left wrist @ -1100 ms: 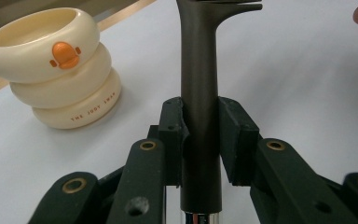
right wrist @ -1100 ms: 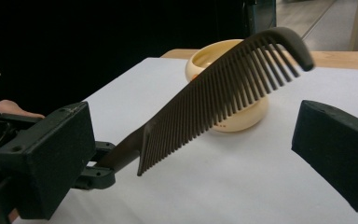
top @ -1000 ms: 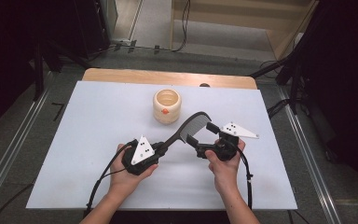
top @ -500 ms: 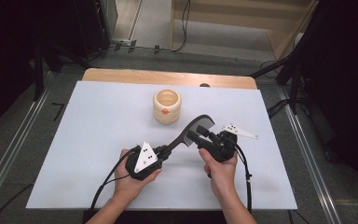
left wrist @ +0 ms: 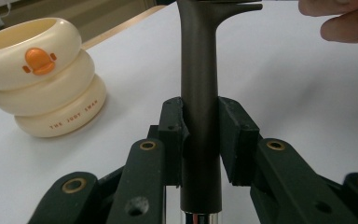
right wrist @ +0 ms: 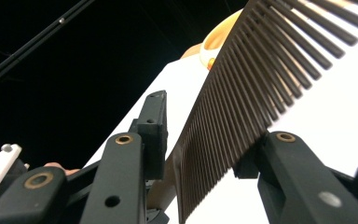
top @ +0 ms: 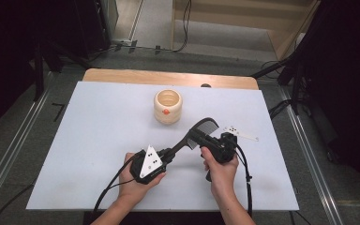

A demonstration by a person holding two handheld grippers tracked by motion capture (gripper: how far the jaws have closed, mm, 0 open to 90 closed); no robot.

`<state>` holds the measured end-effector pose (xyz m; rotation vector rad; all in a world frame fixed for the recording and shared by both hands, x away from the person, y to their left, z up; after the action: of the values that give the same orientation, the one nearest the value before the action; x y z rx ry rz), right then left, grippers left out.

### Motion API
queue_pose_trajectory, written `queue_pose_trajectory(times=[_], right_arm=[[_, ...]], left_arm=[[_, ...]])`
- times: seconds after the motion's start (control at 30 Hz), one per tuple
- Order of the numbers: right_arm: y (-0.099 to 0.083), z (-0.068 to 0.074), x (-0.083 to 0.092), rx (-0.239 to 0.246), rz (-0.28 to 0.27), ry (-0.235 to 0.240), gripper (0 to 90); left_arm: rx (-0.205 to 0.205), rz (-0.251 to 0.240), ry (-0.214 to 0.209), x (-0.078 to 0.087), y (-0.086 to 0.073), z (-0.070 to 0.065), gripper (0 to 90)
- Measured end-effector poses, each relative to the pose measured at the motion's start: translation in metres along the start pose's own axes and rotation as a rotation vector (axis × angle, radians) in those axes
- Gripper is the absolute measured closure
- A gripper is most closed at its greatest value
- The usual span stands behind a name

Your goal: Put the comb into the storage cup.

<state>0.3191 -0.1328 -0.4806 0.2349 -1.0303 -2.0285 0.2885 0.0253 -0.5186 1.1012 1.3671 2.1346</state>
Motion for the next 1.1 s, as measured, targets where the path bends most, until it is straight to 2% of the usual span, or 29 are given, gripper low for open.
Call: queue_pose_trajectory(times=[0.4,0.5,0.53,0.67,0.77,0.97,1.03,1.1], right_arm=[[0.000,-0.004,0.003,-0.085,-0.017,0.043,79.2],[0.000,-0.002,0.004,-0.101,-0.024,0.083,82.7],[0.000,0.000,0.005,-0.102,-0.023,0.099,83.9],[0.000,0.006,0.006,-0.057,-0.020,0.125,84.5],[0.001,0.008,0.008,-0.035,-0.028,0.130,84.6],[0.005,0.014,0.010,0.033,-0.040,0.127,84.5],[0.007,0.015,0.012,0.052,-0.047,0.118,84.5],[0.009,0.016,0.014,0.066,-0.052,0.111,84.5]], left_arm=[[0.003,-0.020,0.009,-0.001,0.000,-0.003,72.1],[0.007,-0.023,0.009,-0.001,0.000,-0.003,72.0],[0.017,-0.024,0.010,-0.002,-0.001,-0.002,72.0],[0.044,-0.039,-0.035,-0.001,0.000,-0.003,69.7],[0.076,-0.055,-0.052,0.000,0.002,-0.003,55.0],[0.158,-0.080,-0.051,0.007,0.006,0.008,21.1],[0.176,-0.089,-0.052,0.010,0.006,0.011,15.0],[0.194,-0.095,-0.069,0.013,0.005,0.015,13.1]])
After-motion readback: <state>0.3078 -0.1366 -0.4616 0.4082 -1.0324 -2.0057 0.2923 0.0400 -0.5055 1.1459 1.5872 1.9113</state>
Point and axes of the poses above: each handheld gripper's, and its own axes: x roughly backward along the jaws, y roughly out of its top, z roughly to its left, the point moved 7 cm from there along -x, roughly forward along the jaws, and after that the axes turned 3 degrees about y, right-handed, at the moved point
